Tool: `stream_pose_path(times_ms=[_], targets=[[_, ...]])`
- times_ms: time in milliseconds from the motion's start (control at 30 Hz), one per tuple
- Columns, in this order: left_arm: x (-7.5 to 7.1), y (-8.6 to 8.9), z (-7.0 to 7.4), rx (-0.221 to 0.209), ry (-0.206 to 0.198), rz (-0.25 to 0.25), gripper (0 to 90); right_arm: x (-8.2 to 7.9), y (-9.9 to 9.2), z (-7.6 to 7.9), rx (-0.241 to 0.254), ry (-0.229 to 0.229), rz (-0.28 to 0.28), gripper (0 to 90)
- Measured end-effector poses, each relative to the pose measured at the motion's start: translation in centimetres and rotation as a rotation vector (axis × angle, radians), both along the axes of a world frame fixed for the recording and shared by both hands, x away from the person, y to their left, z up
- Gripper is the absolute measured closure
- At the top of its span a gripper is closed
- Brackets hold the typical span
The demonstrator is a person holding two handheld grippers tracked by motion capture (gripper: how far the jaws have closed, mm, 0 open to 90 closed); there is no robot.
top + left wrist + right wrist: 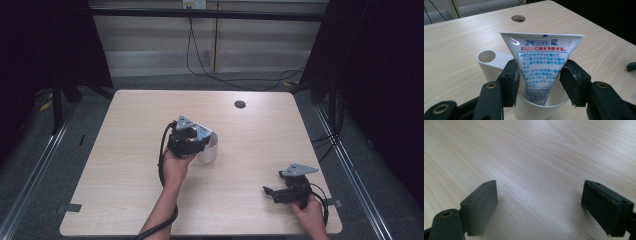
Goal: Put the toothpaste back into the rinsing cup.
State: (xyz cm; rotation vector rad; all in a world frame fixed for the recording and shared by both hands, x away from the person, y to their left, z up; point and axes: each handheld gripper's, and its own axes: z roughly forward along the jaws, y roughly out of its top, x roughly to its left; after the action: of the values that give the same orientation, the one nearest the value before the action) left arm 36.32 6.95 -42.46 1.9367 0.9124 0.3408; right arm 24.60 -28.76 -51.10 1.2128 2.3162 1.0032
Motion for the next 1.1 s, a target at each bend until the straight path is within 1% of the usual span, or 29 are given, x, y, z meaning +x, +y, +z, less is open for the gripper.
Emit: stream_pose_path(times_ms=[33, 167, 233, 300, 367, 467, 500, 667, 733, 833, 933, 967, 1000, 1100], targets=[[0.02, 0.02, 0.06, 0.01, 0.004, -0.008, 48.5, 0.0, 0.0, 0.0, 0.0, 0.0, 0.0, 13.1], [0.07, -0.04, 0.03, 0.017, 0.009, -0.016, 45.0, 0.0, 0.0, 0.0, 0.0, 0.0, 0.0, 13.1], [0.05, -0.22, -0.01, 0.017, 0.009, -0.021, 44.7, 0.0, 0.0, 0.0, 0.0, 0.0, 0.0, 13.1], [0.04, -0.35, -0.06, 0.026, 0.008, -0.024, 42.8, 0.0, 0.0, 0.0, 0.0, 0.0, 0.0, 13.1], [0.02, -0.39, -0.08, 0.026, 0.008, -0.022, 42.5, 0.0, 0.0, 0.0, 0.0, 0.0, 0.0, 13.1], [0.01, -0.32, -0.12, 0.024, 0.009, -0.017, 39.7, 0.0, 0.0, 0.0, 0.0, 0.0, 0.0, 13.1], [-0.05, -0.24, -0.05, 0.031, 0.006, -0.014, 38.9, 0.0, 0.0, 0.0, 0.0, 0.0, 0.0, 13.1], [-0.08, -0.08, 0.06, 0.035, -0.003, -0.011, 35.1, 0.0, 0.0, 0.0, 0.0, 0.0, 0.0, 13.1], [-0.12, -0.04, 0.11, 0.033, -0.004, -0.005, 30.8, 0.0, 0.0, 0.0, 0.0, 0.0, 0.0, 13.1], [-0.12, -0.01, 0.12, 0.036, -0.004, -0.002, 28.3, 0.0, 0.0, 0.0, 0.0, 0.0, 0.0, 13.1], [-0.15, -0.01, 0.18, 0.035, -0.009, -0.009, 25.7, 0.0, 0.0, 0.0, 0.0, 0.0, 0.0, 13.1], [-0.16, 0.02, 0.25, 0.044, -0.014, -0.015, 24.5, 0.0, 0.0, 0.0, 0.001, 0.001, -0.001, 13.1], [-0.16, 0.02, 0.25, 0.044, -0.014, -0.015, 23.8, 0.0, 0.0, 0.0, 0.001, 0.001, -0.001, 13.1], [-0.3, 0.06, 0.4, 0.044, -0.018, -0.016, 22.9, -0.01, 0.0, 0.0, 0.001, 0.001, -0.001, 13.1]])
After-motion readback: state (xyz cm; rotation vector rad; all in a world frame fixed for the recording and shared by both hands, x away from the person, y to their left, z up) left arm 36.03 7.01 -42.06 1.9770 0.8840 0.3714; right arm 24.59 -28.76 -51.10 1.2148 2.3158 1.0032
